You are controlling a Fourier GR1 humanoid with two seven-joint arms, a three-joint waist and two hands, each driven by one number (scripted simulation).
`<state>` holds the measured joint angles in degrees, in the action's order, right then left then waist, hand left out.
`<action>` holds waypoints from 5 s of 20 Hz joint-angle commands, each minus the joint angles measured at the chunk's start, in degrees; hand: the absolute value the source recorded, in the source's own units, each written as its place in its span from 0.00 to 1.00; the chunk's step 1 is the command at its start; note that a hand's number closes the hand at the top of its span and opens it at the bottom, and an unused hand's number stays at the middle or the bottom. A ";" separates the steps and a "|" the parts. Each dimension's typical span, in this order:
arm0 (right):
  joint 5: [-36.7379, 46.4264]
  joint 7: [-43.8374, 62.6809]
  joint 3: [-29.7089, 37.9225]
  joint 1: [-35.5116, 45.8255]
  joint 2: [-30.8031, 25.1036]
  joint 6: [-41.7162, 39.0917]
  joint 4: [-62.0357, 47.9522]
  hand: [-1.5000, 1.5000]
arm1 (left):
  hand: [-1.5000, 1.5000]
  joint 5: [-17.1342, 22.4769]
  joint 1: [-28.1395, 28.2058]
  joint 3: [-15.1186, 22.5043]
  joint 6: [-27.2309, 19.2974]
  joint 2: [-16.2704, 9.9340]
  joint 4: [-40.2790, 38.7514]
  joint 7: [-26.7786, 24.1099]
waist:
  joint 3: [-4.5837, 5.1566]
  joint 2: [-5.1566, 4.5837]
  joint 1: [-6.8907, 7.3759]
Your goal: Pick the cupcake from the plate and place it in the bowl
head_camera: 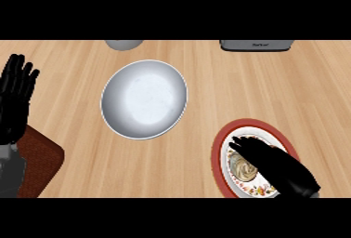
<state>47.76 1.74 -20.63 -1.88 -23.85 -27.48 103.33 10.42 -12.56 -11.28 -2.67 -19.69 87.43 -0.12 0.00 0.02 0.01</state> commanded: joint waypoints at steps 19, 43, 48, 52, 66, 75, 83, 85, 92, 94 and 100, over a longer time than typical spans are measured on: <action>11.98 -6.11 1.34 4.07 7.92 6.85 -16.51 1.00 | 0.50 -2.15 -4.16 -2.57 2.00 1.38 -3.76 0.26 | 0.00 -0.03 -0.11; 12.26 -33.44 23.42 43.67 -13.89 18.76 -65.17 1.00 | 0.50 -2.24 -3.32 -0.08 3.98 4.38 -3.25 -2.55 | -0.22 -1.55 4.63; 11.25 -39.21 26.55 50.48 -15.61 22.99 -72.91 1.00 | 0.50 -4.36 -5.30 0.19 1.48 4.05 -3.81 -0.21 | -0.14 -0.95 2.62; 5.62 -46.34 29.52 57.96 -16.55 13.31 -73.94 1.00 | 0.50 -3.27 -4.89 -1.11 2.58 3.01 -4.68 -0.27 | -0.08 -0.67 2.30; -7.23 -36.85 33.26 71.80 -5.81 -7.54 -66.84 1.00 | 0.50 -2.49 -1.19 -2.86 3.33 2.71 -3.63 -2.27 | 0.11 0.65 -0.39; -11.23 -18.48 30.91 75.14 7.16 -9.58 -57.11 1.00 | 0.50 -3.90 -3.29 -2.24 1.14 2.24 -1.28 2.70 | 0.04 0.36 -0.23; -11.18 -6.03 25.87 73.52 18.51 -11.03 -49.01 1.00 | 0.50 -3.88 -1.72 -1.95 1.47 3.56 -1.03 0.69 | 0.03 0.27 -0.15; -10.35 -4.67 23.33 68.71 21.69 -10.17 -45.74 1.00 | 0.50 -2.23 -3.37 -3.81 3.02 1.73 -2.88 0.61 | 0.02 0.29 -0.63; -9.99 -3.01 11.43 65.35 23.75 2.83 -50.20 1.00 | 0.50 -2.10 -1.72 -3.20 5.39 2.32 -4.32 -2.99 | 0.04 -0.11 0.89; -8.87 -1.36 7.92 64.74 23.79 7.26 -52.63 1.00 | 0.50 -3.09 -3.08 -2.36 3.12 2.96 -2.02 -0.20 | 0.02 -0.12 1.24; -17.45 6.26 1.27 64.61 23.83 16.94 -61.77 0.00 | 0.50 -4.39 -3.08 -0.75 2.60 4.23 -2.01 -0.67 | 0.03 -0.34 2.75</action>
<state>35.28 3.32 -15.09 62.82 -0.24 -15.77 45.66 6.63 -16.18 -13.00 0.58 -16.34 83.82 -1.46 0.04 -0.30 1.93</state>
